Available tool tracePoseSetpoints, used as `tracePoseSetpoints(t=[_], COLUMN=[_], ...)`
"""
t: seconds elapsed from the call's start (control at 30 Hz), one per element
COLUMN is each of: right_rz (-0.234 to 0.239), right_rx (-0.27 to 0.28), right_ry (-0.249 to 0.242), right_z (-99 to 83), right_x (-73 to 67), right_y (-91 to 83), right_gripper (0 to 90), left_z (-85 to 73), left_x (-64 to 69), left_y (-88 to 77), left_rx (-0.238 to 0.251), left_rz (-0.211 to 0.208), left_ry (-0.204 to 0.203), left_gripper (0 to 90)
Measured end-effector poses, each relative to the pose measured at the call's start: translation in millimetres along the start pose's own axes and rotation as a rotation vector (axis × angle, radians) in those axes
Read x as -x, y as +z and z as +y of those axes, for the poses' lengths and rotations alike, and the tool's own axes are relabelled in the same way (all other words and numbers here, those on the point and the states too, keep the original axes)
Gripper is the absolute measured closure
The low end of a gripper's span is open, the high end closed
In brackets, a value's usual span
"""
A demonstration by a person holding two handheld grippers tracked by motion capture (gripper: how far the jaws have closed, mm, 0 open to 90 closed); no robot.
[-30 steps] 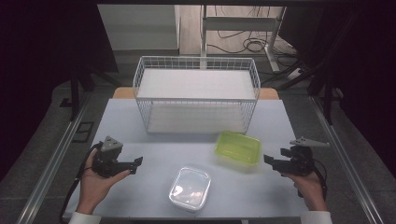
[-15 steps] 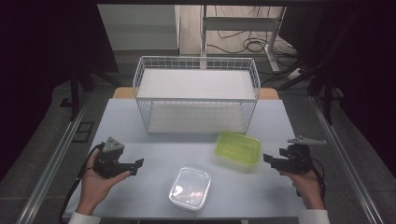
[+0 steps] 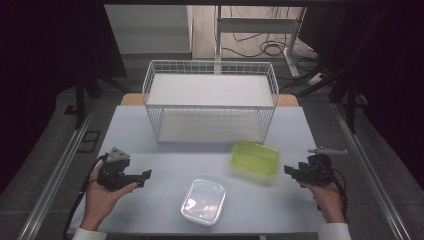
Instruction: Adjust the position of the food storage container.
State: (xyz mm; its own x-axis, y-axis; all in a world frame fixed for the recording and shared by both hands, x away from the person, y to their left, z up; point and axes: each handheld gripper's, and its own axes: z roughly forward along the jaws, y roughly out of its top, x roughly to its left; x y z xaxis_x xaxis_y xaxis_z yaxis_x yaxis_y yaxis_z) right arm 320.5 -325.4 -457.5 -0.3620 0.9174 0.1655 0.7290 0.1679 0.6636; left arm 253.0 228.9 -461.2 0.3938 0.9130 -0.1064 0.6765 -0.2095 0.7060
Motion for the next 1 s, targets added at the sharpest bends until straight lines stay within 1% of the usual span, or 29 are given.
tracePoseSetpoints(t=[0.03,0.1,0.13,0.23,0.3,0.33,0.43,0.5,0.63,0.67,0.73,0.83,1.0], right_rz=[0.004,0.007,0.003,0.003,-0.008,-0.008,-0.018,-0.017,-0.022,-0.024,-0.028,-0.036,-0.045], right_rx=[-0.003,-0.007,-0.007,-0.014,-0.032,-0.032,-0.06,-0.08,-0.099,-0.12,-0.135,-0.142,-0.154], right_ry=[0.005,0.005,0.001,0.011,0.005,0.005,-0.005,-0.012,-0.029,-0.044,-0.052,-0.054,-0.072], right_z=[1.0,3.6,4.8,10.0,12.0,12.0,13.4,14.8,17.2,18.5,18.6,18.5,19.5], right_x=[0.9,2.1,2.5,2.5,1.8,1.8,1.4,0.2,-3.0,-5.9,-6.8,-7.6,-9.4], right_y=[-0.1,1.7,2.9,8.8,12.7,12.7,20.6,23.5,26.5,29.9,32.1,33.6,38.4], right_gripper=[40.0,46.5,50.9,66.1,74.5,74.5,86.7,88.7,89.0,89.0,89.0,89.0,89.0], left_z=[-0.8,-1.2,-1.6,-2.9,-3.4,-3.8,-3.7,-3.6,-4.3,-4.5,-4.5,-4.5,-4.7], left_x=[0.8,0.8,0.4,0.0,-0.1,0.0,-0.2,-0.1,1.5,2.0,2.7,2.9,3.0], left_y=[-0.5,-1.5,-2.3,-3.6,-4.1,-4.4,-5.2,-5.0,-4.3,-3.8,-2.7,-1.8,-2.2], left_rx=[-0.003,-0.001,-0.001,-0.003,-0.005,-0.007,-0.005,-0.007,-0.014,-0.016,-0.02,-0.02,-0.02], left_rz=[0.005,0.006,0.01,0.025,0.031,0.034,0.038,0.038,0.038,0.039,0.037,0.04,0.042], left_ry=[0.008,0.009,0.013,0.019,0.022,0.024,0.02,0.017,0.022,0.024,0.028,0.027,0.03], left_gripper=[14.4,14.3,14.3,14.0,13.8,13.8,13.7,13.7,13.7,13.6,13.6,13.5,13.3])
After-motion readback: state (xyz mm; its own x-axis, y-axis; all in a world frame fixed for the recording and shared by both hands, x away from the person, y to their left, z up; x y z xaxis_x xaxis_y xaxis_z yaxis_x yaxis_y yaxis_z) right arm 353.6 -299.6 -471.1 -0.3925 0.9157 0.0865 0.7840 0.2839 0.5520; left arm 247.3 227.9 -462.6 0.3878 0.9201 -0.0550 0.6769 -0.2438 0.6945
